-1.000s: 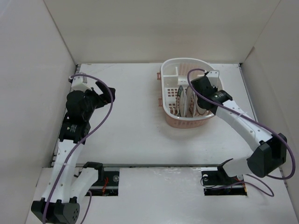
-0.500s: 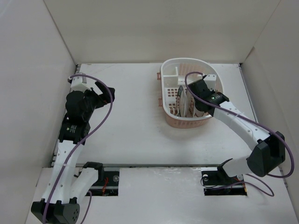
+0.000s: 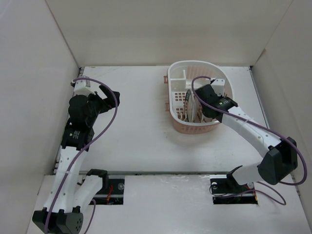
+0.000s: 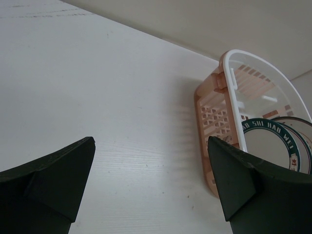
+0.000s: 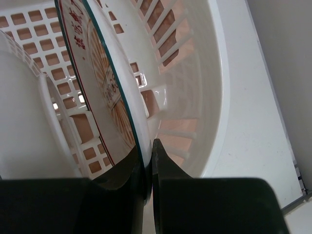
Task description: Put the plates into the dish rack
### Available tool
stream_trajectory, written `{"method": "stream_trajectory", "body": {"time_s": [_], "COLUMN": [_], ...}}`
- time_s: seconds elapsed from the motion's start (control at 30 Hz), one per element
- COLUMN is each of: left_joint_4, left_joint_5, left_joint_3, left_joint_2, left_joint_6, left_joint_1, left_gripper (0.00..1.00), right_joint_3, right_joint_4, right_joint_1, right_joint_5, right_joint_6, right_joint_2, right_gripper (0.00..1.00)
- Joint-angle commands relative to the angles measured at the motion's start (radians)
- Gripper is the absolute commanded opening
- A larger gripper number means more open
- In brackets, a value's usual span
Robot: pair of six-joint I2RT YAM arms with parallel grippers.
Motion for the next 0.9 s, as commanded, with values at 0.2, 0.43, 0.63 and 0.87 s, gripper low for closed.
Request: {"method": "stream_trajectory", "body": {"time_s": [0.2, 0.43, 0.63, 0.87], "left_joint_4": [0.017, 0.017, 0.026, 0.026], "left_joint_5": [0.001, 0.001, 0.010, 0.019], "left_joint_3": [0.028, 0.028, 0.028, 0.028], "left_joint_2": [-0.019, -0.019, -0.019, -0.019], "left_joint_6": [0.016, 0.016, 0.016, 0.016], "left_joint_1": [-0.005, -0.005, -0.005, -0.005], "left_gripper": [1.00, 1.00, 1.00, 1.00], "right_joint_3": [0.027, 0.027, 0.007, 0.016], "right_joint_4": [-0.006, -0.015, -0.015, -0.036], "right_joint_1": [0.026, 0.026, 0.026, 0.035], "right_joint_5": [0.032, 0.023, 0.012, 0.012], "right_joint_6": [0.046, 0.065, 0.076, 0.095], "right_joint_2": [-0.009, 0.009, 0.009, 0.000], "right_gripper": [0.13, 0.20, 0.23, 0.38]}}
